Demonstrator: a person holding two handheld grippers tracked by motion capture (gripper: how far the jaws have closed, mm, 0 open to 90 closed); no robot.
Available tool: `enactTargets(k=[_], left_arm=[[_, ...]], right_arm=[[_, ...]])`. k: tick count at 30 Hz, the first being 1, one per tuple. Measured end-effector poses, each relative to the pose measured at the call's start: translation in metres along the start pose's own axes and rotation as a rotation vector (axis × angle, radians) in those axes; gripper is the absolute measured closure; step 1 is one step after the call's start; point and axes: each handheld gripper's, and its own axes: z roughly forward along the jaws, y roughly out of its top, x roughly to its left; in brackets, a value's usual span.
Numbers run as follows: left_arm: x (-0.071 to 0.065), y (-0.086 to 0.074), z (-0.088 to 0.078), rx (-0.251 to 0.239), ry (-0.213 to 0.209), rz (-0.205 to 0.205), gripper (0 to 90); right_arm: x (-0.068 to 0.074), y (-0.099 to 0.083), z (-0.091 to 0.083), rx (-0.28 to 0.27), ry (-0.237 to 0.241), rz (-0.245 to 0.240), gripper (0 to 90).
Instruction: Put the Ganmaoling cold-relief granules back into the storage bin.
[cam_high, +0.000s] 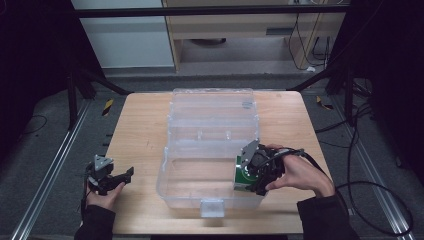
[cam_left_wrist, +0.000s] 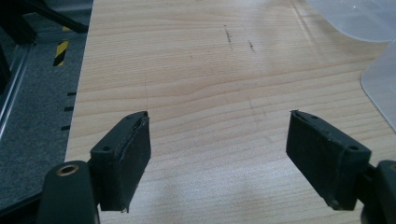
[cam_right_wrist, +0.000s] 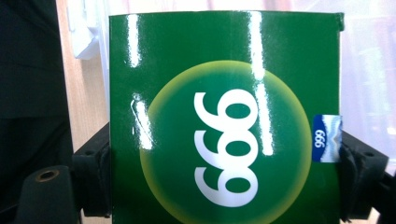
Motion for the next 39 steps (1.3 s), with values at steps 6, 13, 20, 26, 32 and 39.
enactTargets(k=[6, 13, 20, 26, 32, 39], left_arm=[[-0.001, 0.000, 0.000, 0.001, -0.001, 0.003, 21.3], [0.000, 0.000, 0.000, 0.003, 0.000, 0.003, 21.4], [0.000, 0.000, 0.000, 0.001, -0.001, 0.003, 21.4], [-0.001, 0.000, 0.001, 0.003, -0.001, 0.004, 21.4], [0.000, 0.000, 0.000, 0.003, 0.001, 0.004, 21.3], [0.000, 0.000, 0.000, 0.003, -0.001, 0.004, 21.3]], right_arm=[[0.003, -0.004, 0.004, -0.025, 0.014, 0.015, 15.8], [0.003, -0.002, 0.008, -0.033, 0.014, 0.011, 15.8], [0.003, 0.000, 0.012, -0.037, 0.015, 0.010, 16.0], [0.001, -0.001, 0.010, -0.066, 0.001, 0.002, 16.1], [0.002, 0.000, 0.020, -0.030, 0.006, -0.022, 16.0], [0.002, 0.002, 0.028, -0.010, 0.018, -0.035, 15.8]])
